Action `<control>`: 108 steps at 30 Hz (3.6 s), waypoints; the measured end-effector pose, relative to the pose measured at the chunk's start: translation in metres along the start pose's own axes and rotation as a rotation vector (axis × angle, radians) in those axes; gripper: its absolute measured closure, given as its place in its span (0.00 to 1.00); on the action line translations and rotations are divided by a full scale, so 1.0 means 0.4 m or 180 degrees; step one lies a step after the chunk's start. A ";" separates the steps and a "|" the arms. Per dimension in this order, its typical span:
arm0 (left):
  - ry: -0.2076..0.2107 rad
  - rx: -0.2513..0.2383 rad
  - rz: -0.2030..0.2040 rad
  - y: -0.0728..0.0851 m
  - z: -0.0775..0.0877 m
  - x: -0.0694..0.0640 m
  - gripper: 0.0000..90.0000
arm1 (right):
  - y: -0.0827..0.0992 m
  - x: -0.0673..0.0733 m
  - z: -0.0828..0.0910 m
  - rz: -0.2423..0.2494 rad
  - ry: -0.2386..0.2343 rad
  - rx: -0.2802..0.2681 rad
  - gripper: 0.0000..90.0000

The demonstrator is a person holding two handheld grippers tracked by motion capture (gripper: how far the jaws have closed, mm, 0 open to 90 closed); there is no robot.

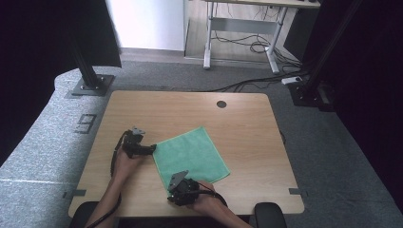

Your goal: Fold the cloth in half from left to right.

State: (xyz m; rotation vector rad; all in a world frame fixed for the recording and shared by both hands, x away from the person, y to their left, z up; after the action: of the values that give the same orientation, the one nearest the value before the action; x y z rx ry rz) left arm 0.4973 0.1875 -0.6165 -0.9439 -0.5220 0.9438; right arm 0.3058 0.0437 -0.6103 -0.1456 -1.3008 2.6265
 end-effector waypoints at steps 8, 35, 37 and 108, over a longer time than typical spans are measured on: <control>0.0342 0.0050 -0.0016 -0.009 0.002 -0.062 0.95 | -0.001 -0.011 -0.002 -0.0144 0.0047 -0.0002 0.96; 0.0232 -0.0181 -0.0052 -0.114 0.003 -0.060 0.98 | -0.065 -0.064 0.088 -0.0235 0.0220 -0.0402 0.96; 0.0258 -0.0192 -0.0059 -0.126 -0.005 -0.069 0.98 | -0.058 -0.072 0.099 -0.0257 0.0266 -0.0408 0.96; 0.0821 -0.0194 -0.0603 -0.247 -0.178 -0.360 0.27 | 0.163 -0.278 0.343 -0.0843 0.1214 -0.0401 0.75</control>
State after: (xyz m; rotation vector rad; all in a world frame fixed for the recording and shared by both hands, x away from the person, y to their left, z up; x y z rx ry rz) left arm 0.5201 0.0072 -0.5661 -1.0345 -0.4141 0.6277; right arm 0.3804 -0.1264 -0.5793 -0.4375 -1.2514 2.1641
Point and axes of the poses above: each handheld gripper's, and its own axes: z roughly backward along the jaws, y roughly out of its underside, x roughly to its left, the point moved 10 cm from there along -z, roughly forward along the jaws, and after that the axes turned 15 degrees about -x, right-handed, at the moved point
